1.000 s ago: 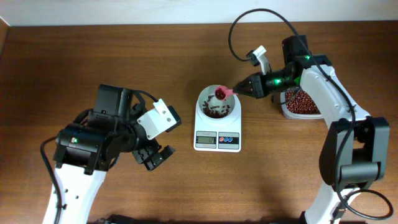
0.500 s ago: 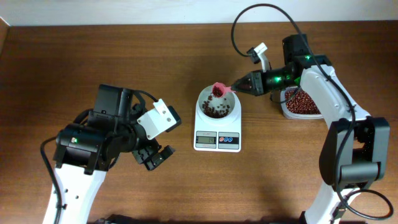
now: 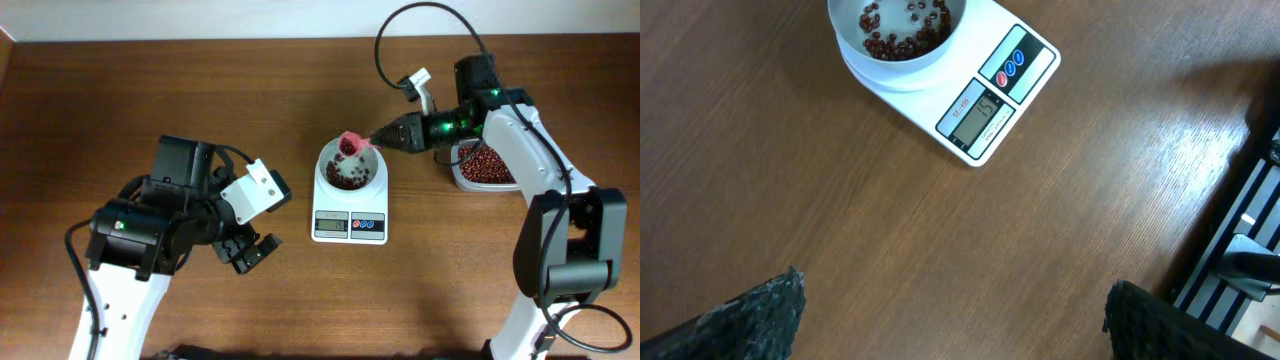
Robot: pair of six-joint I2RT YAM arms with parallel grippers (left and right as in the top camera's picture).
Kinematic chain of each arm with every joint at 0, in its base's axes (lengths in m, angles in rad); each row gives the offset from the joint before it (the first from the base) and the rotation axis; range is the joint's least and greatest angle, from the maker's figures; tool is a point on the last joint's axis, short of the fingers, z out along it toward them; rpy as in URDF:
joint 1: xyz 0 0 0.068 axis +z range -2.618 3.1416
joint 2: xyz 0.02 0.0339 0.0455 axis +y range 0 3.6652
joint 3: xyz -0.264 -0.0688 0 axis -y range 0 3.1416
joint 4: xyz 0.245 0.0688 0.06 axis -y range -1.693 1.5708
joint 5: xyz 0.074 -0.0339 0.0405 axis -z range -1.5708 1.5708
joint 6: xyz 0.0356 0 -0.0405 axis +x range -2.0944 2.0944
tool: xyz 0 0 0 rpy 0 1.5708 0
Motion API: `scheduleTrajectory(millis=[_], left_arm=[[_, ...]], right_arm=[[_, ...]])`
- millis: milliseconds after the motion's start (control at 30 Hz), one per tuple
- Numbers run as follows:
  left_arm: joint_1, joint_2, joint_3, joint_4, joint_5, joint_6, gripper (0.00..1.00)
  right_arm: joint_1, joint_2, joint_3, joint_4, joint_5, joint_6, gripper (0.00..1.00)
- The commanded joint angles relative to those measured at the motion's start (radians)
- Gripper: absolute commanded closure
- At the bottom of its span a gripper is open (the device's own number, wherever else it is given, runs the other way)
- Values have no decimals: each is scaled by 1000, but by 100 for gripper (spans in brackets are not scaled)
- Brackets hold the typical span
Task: Scoop and weigh 50g on scale
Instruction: 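Tilt the scoop over the bowl to pour beans with the right gripper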
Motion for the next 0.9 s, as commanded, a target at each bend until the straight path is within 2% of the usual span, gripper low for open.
scheduleTrajectory(millis=[0,233,367,600,700,733,800,867], left_arm=[[3,0,-5,2,18,19,1],[3,0,-5,2,18,19,1],[3,0,-5,2,18,19,1],[3,0,-5,2,18,19,1],[3,0,-5,2,18,19,1],[3,0,-5,2,18,19,1],[3,0,-5,2,18,19,1],[3,0,-5,2,18,19,1]], right_arm=[[10,9,0,-16,259,126,96],[11,7,3,-1,150,97,96],[12,-31,5,0,151,74,96],[87,-124,10,-20,386,74,96],[129,-153,10,-24,402,54,96],[136,-157,10,-23,451,30,96],[147,-155,10,-63,624,79,96],[148,-162,10,-69,565,78,96]])
